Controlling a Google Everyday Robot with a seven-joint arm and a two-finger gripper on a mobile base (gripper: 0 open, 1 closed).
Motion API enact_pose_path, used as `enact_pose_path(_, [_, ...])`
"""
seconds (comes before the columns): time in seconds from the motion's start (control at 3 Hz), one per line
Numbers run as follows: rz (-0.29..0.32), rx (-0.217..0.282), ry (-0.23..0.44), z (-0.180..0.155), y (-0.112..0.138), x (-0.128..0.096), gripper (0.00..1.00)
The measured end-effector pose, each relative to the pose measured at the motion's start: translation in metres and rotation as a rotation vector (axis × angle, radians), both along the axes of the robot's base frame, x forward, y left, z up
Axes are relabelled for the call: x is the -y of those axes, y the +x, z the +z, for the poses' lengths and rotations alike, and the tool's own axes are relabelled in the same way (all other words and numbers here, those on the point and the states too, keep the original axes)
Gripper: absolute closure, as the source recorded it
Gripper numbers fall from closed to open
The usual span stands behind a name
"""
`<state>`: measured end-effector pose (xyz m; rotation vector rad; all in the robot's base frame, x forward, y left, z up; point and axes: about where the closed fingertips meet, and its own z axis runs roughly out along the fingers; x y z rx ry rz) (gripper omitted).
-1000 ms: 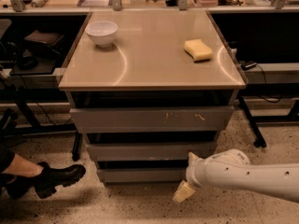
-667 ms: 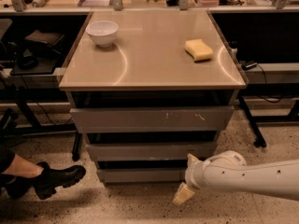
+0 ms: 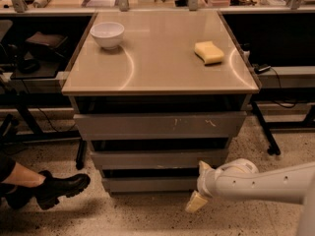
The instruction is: Open bottom drawer
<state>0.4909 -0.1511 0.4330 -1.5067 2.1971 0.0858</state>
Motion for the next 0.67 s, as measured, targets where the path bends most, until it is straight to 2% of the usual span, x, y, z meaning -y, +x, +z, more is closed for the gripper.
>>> enact_pose_path(0.33, [0.020,-0.004,-0.047,-0.0526,0.0256,0.0214,0.00])
enact_pose_path(0.67, [0.020,-0.004,-0.047,-0.0525,0.0257,0.0213,0.00])
